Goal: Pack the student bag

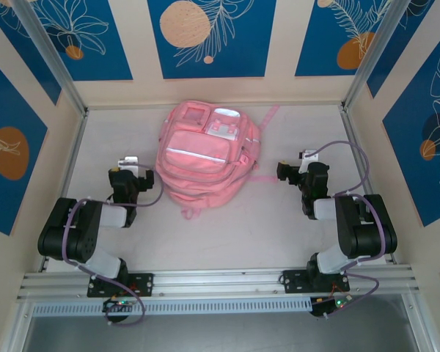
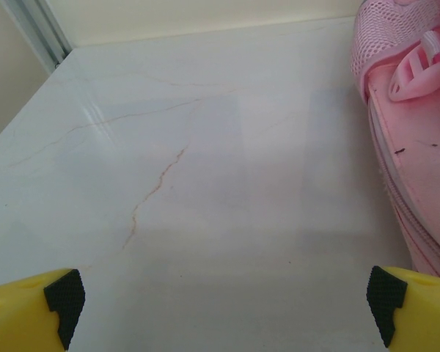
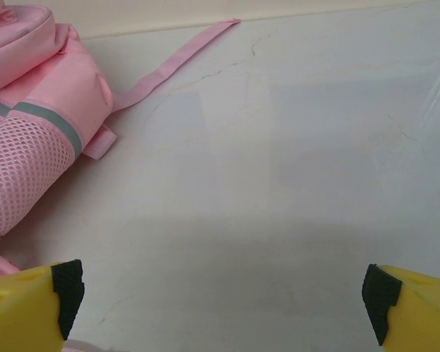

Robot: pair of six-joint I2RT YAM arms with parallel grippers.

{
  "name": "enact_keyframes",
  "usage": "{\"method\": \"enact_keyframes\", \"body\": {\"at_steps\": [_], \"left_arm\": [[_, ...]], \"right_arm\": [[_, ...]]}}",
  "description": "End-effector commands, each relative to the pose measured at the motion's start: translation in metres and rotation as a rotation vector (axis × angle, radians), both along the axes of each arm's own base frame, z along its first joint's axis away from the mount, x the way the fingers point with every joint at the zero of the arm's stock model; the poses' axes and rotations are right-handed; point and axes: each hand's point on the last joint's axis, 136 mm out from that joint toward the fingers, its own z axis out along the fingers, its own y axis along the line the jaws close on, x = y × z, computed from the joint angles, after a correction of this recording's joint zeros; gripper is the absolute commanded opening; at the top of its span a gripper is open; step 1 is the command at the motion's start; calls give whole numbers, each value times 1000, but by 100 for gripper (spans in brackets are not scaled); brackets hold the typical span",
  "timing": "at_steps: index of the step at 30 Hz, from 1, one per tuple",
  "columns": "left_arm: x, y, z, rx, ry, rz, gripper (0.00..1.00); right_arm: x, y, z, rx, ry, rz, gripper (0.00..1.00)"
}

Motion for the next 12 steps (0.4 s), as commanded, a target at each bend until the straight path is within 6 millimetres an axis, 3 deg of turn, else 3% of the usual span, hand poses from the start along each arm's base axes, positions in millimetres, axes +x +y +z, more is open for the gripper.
{"method": "enact_keyframes", "body": {"at_steps": [1, 12], "left_arm": [[4, 6, 6, -8, -21, 25, 100], [4, 5, 6, -5, -17, 21, 100]], "right_arm": [[4, 0, 7, 3, -37, 6, 99], [4, 0, 9, 4, -43, 12, 99]]}}
